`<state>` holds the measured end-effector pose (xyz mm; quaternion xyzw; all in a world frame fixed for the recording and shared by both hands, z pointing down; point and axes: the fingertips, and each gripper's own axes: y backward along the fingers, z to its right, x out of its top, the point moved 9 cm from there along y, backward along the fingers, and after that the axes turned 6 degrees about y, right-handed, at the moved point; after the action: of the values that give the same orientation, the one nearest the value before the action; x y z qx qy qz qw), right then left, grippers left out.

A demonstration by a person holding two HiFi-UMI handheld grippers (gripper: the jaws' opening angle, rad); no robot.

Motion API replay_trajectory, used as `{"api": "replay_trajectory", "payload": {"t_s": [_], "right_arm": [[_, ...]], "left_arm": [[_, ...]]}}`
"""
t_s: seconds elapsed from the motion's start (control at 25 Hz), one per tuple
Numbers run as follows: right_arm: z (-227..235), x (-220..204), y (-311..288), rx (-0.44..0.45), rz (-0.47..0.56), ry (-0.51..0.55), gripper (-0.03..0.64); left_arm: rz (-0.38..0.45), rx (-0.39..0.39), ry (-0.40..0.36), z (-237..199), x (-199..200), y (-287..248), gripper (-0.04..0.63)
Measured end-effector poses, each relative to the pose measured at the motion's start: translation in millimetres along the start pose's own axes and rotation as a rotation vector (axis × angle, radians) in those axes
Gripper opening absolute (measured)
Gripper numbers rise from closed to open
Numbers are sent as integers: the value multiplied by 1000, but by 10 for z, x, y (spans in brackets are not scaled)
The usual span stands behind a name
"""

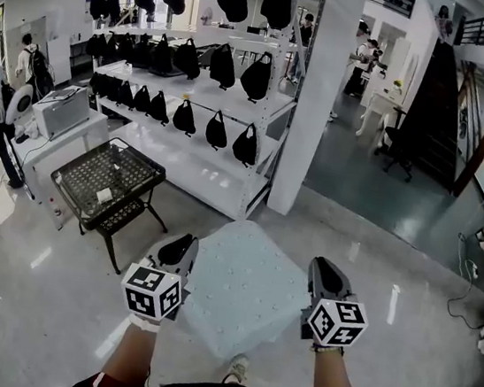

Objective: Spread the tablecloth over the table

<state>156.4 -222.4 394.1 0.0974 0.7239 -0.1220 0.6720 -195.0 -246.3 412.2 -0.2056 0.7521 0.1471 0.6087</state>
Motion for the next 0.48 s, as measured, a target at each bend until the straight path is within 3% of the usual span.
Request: {"api": "replay_trajectory", "payload": {"t_s": [0.32,0.48], "right_arm": [[-93,82,109,1,14,-5,44],[-156,140,151,1,27,4,34]], "left_arm": [[31,52,61,11,-8,111,18],[29,50,26,51,-37,153,18]]}}
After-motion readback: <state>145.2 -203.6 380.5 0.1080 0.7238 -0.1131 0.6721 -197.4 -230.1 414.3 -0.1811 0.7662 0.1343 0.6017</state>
